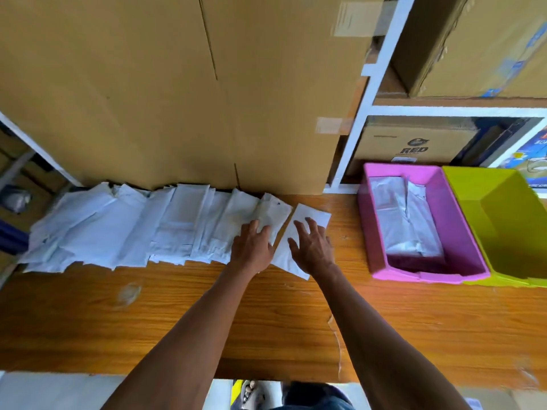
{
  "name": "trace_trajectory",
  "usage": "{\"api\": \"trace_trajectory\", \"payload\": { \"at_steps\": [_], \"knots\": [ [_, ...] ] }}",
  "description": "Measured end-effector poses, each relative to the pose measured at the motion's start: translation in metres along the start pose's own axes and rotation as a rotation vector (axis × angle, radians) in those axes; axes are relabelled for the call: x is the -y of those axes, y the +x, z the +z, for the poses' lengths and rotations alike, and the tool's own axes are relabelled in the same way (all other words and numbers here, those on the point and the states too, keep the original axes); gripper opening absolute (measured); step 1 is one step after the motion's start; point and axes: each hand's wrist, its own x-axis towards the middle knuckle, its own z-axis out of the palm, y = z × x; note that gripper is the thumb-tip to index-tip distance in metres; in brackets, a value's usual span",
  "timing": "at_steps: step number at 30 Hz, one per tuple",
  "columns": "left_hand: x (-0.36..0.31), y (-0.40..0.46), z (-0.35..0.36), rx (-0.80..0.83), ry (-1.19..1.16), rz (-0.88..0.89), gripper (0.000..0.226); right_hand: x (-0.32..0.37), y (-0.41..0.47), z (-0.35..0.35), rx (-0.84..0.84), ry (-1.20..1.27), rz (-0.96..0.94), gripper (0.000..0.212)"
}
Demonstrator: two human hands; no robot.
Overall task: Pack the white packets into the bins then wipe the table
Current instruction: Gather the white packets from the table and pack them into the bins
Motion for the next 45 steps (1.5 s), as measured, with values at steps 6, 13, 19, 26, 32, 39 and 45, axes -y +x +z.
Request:
{"api": "trace_trajectory", "payload": {
  "at_steps": [6,13,19,26,32,39,45],
  "knots": [
    [0.022,0.022,0.018,0.084,0.031,-0.011,0.067,-0.003,0.015,0.031,0.226,-0.029,-0.019,0.072],
    [0.019,0.034,0.028,0.012,0.213,-0.049,0.052,-0.026,0.022,0.043,0.072,-0.065,-0.063,0.051],
    [0.005,0.057,0.027,-0.068,0.183,-0.03,0.068,-0.038,0.033,0.037,-0.01,-0.056,0.008,0.066],
    [0.007,0.083,0.053,0.005,0.089,0.078,0.074,-0.041,0.039,0.062,0.082,-0.124,0.06,0.078],
    [0.009,0.074,0.074,-0.026,0.123,0.019,0.068,-0.034,0.044,0.071,-0.013,-0.075,0.142,0.075],
    [0.014,0.094,0.081,-0.111,0.131,0.053,0.072,-0.037,0.055,0.07,-0.058,-0.1,0.152,0.08],
    [0.021,0.091,0.096,-0.195,0.074,0.112,0.063,-0.035,0.063,0.072,-0.071,-0.084,0.122,0.062]
  ]
}}
